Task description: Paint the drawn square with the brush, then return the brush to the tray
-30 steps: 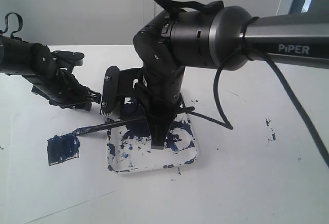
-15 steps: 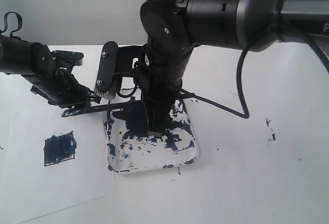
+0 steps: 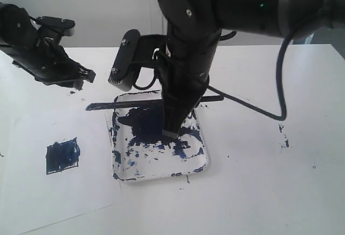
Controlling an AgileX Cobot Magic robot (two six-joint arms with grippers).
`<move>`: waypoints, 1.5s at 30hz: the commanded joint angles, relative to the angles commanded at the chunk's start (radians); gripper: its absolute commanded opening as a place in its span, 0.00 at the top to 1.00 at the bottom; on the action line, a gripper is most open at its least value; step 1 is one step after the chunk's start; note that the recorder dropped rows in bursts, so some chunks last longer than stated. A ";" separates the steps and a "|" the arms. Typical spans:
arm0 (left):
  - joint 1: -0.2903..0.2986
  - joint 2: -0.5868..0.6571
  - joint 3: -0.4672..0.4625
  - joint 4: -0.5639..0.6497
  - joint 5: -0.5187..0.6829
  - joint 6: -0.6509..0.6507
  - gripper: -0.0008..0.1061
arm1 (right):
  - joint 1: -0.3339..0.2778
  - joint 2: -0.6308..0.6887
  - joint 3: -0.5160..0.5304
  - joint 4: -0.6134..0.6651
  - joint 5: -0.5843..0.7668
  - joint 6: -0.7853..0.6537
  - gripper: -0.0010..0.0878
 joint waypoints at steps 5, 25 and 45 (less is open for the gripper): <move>-0.003 -0.071 0.000 0.026 0.134 -0.021 0.63 | -0.040 -0.031 0.035 0.005 0.039 0.122 0.99; -0.162 -0.426 0.002 0.138 0.421 -0.129 0.64 | -0.067 -0.077 0.476 0.070 -0.375 0.374 0.99; -0.162 -0.818 0.283 0.141 0.507 -0.216 0.64 | -0.067 -0.077 0.655 0.068 -0.651 0.499 0.75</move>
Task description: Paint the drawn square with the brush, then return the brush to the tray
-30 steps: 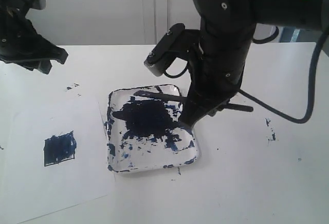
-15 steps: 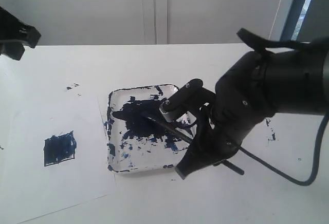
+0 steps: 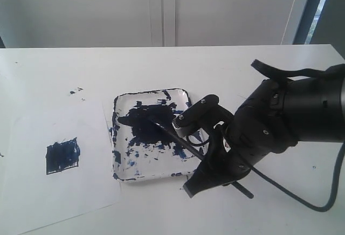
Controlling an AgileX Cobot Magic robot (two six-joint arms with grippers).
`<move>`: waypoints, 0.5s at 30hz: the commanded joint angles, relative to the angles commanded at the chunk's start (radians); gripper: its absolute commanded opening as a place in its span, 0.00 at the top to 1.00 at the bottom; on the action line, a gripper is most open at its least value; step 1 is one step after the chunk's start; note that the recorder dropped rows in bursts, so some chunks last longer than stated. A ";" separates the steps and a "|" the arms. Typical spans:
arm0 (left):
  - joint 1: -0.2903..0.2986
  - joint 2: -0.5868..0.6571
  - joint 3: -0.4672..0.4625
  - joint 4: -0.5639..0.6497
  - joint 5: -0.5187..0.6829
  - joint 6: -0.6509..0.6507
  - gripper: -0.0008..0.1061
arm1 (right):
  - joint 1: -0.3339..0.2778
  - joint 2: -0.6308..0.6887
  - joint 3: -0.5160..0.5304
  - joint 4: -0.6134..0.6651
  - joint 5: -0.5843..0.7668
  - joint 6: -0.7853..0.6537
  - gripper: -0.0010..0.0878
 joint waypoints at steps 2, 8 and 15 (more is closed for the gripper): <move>0.000 -0.012 0.000 0.000 0.005 0.000 0.64 | 0.000 0.000 0.000 0.002 0.000 0.000 0.70; 0.000 -0.049 0.000 0.000 0.031 -0.002 0.64 | 0.000 0.000 0.000 0.002 -0.002 -0.002 0.53; 0.000 -0.099 0.000 0.000 0.057 -0.002 0.64 | 0.000 -0.012 0.000 0.000 -0.006 -0.011 0.42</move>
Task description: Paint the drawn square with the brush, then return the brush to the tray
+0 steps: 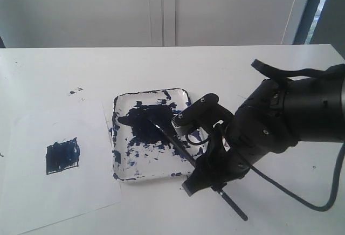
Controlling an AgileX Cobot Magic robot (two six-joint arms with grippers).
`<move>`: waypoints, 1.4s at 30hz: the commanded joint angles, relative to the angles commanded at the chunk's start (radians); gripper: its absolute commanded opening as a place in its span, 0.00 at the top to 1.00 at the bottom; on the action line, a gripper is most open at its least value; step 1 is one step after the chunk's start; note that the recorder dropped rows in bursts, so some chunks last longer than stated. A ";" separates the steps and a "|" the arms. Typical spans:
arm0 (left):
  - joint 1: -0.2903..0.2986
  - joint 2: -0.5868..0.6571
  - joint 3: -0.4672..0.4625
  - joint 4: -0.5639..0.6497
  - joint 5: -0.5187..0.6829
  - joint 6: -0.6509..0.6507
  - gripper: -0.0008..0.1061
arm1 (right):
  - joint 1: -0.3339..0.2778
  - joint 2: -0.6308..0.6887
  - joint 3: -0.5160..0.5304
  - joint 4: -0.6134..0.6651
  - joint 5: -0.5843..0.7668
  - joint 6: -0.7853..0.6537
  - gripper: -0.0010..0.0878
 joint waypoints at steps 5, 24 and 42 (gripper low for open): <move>0.000 -0.045 0.042 -0.005 0.011 -0.002 0.64 | 0.000 -0.055 0.000 -0.010 -0.016 0.000 0.42; 0.000 -0.424 0.280 -0.163 -0.001 0.027 0.68 | 0.000 -0.948 0.000 0.167 0.140 -0.261 0.96; 0.000 -0.582 0.478 -0.291 -0.422 0.254 0.71 | 0.000 -1.372 0.176 0.196 0.122 -0.358 0.98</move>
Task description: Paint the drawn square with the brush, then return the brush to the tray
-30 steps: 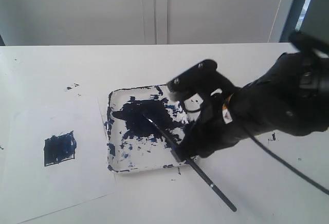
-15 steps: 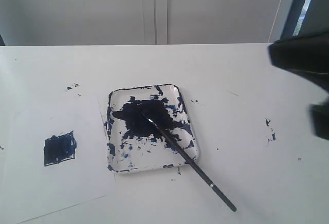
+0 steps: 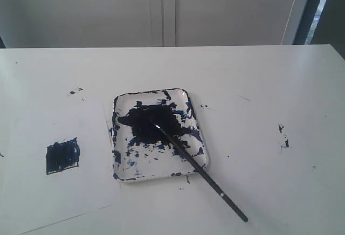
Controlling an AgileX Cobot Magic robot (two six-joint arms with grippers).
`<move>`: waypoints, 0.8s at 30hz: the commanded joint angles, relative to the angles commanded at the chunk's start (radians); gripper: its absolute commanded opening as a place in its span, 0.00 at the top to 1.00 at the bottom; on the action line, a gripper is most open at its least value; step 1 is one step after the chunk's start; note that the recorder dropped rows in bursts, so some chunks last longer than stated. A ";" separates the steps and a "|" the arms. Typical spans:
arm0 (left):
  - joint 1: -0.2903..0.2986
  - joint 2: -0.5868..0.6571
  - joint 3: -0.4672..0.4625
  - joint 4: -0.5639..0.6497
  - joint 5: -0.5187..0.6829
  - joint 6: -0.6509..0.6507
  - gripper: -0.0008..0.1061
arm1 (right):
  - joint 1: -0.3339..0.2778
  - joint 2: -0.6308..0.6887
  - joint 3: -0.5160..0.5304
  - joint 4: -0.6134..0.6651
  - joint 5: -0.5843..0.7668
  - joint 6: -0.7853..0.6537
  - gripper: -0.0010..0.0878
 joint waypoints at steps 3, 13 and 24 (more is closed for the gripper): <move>0.000 0.006 0.109 0.000 -0.254 0.024 0.71 | 0.000 0.000 0.112 -0.025 -0.195 0.000 0.98; 0.000 0.058 0.256 0.016 -0.255 0.111 0.71 | 0.000 0.036 0.326 -0.016 -0.318 0.002 0.98; 0.000 0.058 0.256 0.016 -0.230 0.111 0.71 | 0.000 0.036 0.326 -0.011 -0.287 0.006 0.98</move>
